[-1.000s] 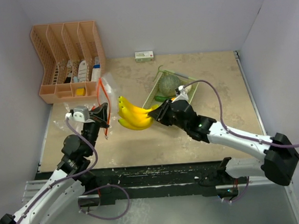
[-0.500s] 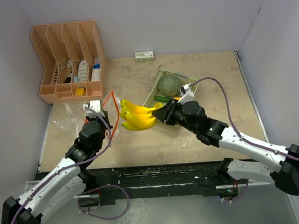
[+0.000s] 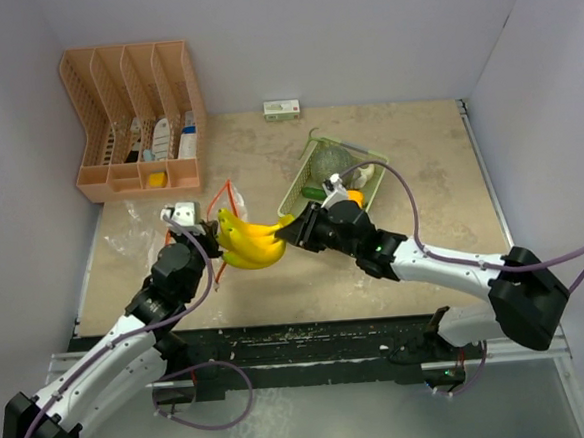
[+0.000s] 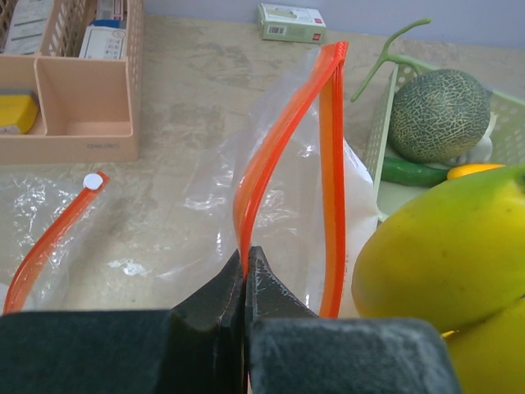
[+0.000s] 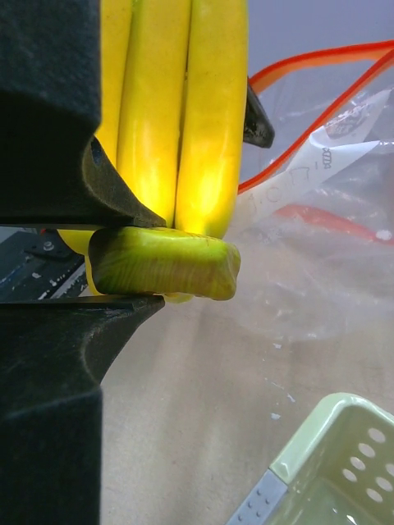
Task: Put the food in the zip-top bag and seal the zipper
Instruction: Place the fake fruit in the zipper food storage bag.
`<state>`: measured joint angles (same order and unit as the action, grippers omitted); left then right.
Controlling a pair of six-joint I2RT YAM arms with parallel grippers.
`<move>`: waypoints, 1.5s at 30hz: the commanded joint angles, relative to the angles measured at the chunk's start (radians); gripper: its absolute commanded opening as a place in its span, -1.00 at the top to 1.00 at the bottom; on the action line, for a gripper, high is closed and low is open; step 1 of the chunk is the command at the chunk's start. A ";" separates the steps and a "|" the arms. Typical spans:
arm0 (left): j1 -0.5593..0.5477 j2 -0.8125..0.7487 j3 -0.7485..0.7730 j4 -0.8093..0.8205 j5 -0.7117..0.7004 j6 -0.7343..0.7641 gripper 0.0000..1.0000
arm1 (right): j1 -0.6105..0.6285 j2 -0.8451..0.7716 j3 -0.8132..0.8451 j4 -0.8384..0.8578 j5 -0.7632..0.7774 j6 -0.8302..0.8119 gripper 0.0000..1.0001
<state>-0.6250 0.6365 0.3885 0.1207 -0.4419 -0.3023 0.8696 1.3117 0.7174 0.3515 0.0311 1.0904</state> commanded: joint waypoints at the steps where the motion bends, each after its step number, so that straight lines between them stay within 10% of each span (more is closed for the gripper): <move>1: -0.005 0.005 -0.044 0.117 -0.009 -0.019 1.00 | 0.002 0.018 0.060 0.098 -0.065 0.089 1.00; 25: -0.005 -0.255 -0.077 0.138 0.131 -0.035 1.00 | -0.001 0.266 0.170 -0.084 -0.009 0.227 1.00; 45: -0.005 -0.078 -0.153 0.247 0.218 -0.074 1.00 | -0.001 0.233 0.217 -0.235 0.122 0.120 1.00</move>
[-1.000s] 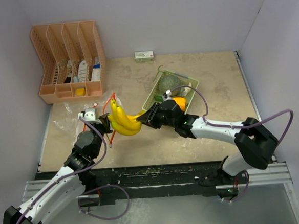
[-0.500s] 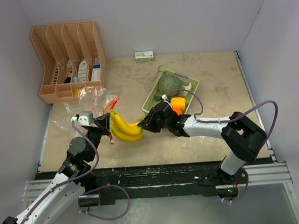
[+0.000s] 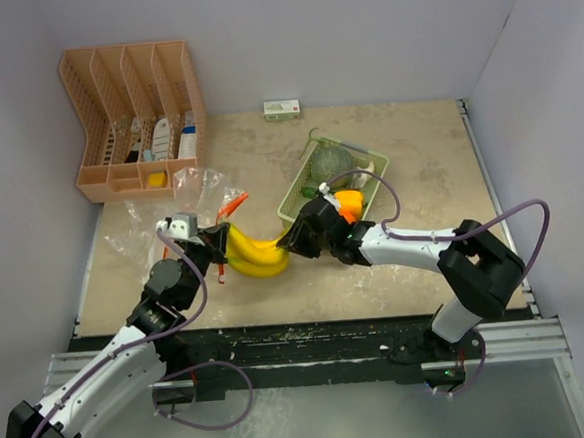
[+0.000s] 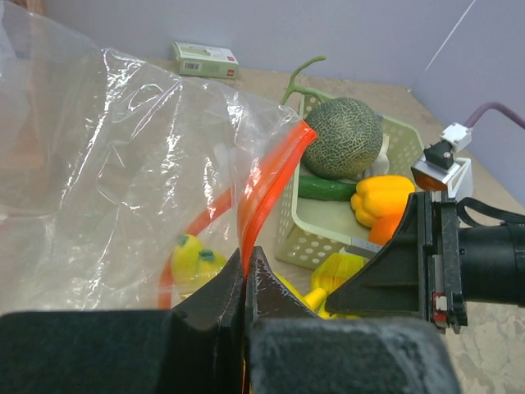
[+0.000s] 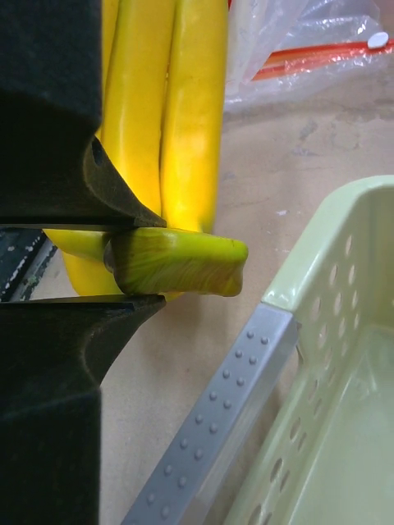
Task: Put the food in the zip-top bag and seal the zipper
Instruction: Place the fake fruit in the zipper food storage bag.
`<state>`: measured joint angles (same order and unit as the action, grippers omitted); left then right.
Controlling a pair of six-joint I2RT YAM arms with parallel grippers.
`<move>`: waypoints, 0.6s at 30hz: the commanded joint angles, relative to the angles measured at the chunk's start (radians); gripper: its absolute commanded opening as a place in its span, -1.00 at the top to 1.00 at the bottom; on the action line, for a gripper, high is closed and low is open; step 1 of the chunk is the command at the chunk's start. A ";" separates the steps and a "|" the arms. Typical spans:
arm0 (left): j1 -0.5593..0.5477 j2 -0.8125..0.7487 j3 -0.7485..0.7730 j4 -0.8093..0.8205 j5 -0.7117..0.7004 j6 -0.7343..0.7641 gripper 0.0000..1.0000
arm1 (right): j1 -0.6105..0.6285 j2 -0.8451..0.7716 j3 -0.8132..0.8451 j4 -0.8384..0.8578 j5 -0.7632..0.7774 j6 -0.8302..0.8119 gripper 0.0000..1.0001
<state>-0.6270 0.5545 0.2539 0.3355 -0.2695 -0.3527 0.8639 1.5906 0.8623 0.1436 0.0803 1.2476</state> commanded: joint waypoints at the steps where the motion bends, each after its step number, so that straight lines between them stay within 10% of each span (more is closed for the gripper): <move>1: -0.003 0.003 -0.021 0.031 0.050 -0.027 1.00 | 0.004 -0.046 0.079 -0.044 0.091 -0.046 1.00; 18: -0.003 0.096 0.001 0.042 0.148 -0.074 1.00 | 0.055 -0.076 0.263 -0.275 0.518 -0.215 1.00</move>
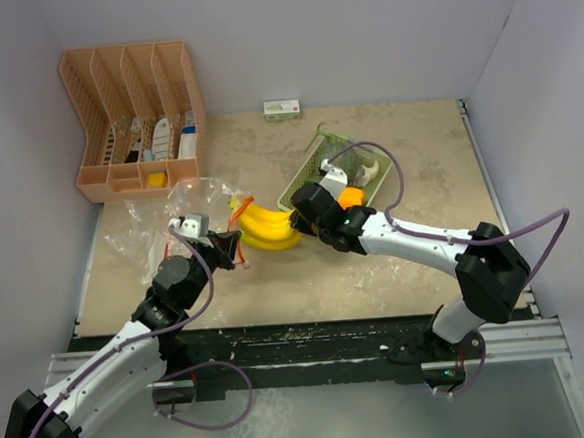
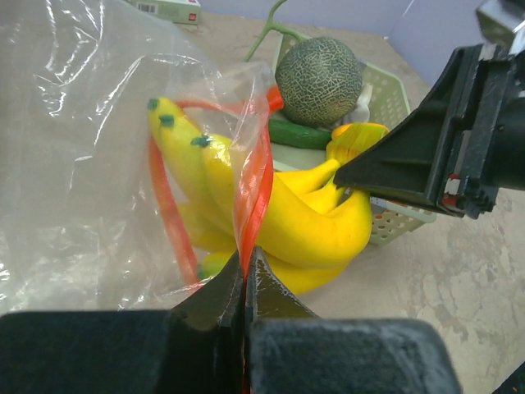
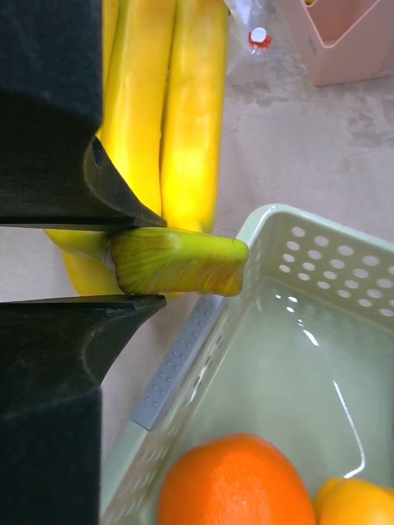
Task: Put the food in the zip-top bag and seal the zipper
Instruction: Place the fake fruit in the zipper food storage bag.
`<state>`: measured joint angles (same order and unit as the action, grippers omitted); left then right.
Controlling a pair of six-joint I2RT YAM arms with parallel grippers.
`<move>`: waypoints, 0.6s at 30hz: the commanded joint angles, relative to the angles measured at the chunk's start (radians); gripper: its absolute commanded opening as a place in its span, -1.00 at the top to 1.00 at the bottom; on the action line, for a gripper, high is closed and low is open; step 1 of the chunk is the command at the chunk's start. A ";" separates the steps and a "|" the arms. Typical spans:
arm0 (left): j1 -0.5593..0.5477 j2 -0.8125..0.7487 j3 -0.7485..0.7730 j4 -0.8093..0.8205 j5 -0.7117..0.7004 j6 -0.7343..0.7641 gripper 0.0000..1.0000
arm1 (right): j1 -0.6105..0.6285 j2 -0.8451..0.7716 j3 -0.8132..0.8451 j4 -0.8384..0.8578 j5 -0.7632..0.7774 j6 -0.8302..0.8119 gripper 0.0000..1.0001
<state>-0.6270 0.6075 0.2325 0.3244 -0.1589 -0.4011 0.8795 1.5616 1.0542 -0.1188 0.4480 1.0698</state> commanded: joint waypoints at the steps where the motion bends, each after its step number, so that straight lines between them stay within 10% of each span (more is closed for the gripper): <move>1: -0.002 0.066 0.027 0.071 0.041 -0.028 1.00 | 0.055 -0.037 0.083 -0.022 0.161 -0.039 1.00; 18: -0.003 0.048 0.227 -0.064 0.021 0.041 1.00 | 0.237 0.170 0.207 -0.249 0.350 -0.051 1.00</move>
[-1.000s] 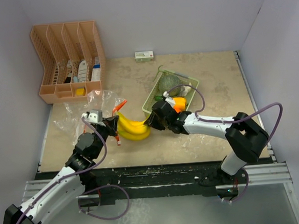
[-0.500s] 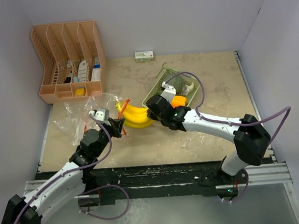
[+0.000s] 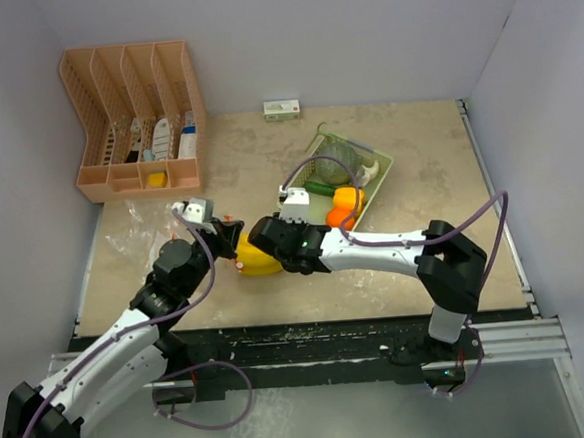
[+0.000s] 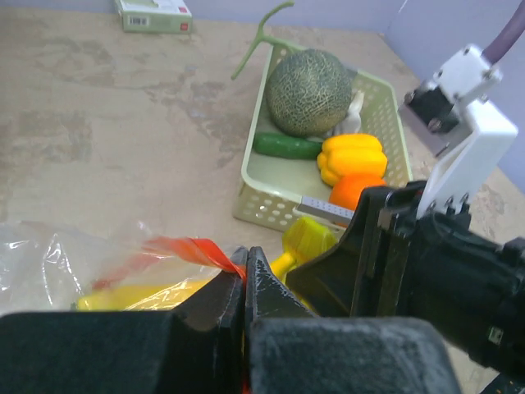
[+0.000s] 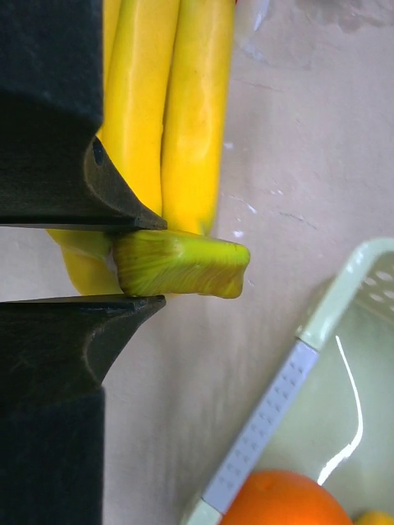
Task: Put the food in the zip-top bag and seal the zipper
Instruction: Place the fake fruit in the zipper food storage bag.
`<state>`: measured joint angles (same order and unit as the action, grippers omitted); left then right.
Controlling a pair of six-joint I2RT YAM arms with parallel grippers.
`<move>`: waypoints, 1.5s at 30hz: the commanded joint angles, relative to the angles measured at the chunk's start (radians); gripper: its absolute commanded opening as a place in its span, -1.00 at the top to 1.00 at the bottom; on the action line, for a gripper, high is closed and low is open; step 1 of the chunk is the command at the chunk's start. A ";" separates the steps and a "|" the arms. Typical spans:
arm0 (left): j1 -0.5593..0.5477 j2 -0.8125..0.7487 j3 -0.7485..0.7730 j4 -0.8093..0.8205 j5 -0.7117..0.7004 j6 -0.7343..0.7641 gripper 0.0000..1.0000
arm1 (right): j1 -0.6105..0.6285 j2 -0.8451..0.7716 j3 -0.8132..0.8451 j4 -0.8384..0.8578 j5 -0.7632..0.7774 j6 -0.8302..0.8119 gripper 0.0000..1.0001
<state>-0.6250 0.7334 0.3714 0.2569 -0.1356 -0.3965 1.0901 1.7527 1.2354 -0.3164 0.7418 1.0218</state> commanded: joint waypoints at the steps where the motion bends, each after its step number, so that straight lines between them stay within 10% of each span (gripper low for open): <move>1: -0.005 -0.099 0.095 -0.018 -0.011 0.042 1.00 | 0.027 -0.019 0.023 -0.062 0.063 0.001 1.00; 11: -0.005 -0.301 0.045 -0.227 -0.123 0.033 1.00 | 0.029 -0.060 -0.036 -0.109 0.102 0.030 1.00; 27: -0.004 -0.198 -0.042 -0.181 -0.180 0.025 1.00 | 0.041 -0.379 -0.176 -0.048 0.296 -0.084 1.00; 45: -0.005 -0.190 -0.042 -0.155 -0.142 -0.028 1.00 | 0.040 -0.406 -0.464 0.833 -0.002 -0.201 1.00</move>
<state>-0.6250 0.5411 0.3222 0.0330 -0.2943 -0.3893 1.1259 1.3315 0.7815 0.2653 0.7708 0.8249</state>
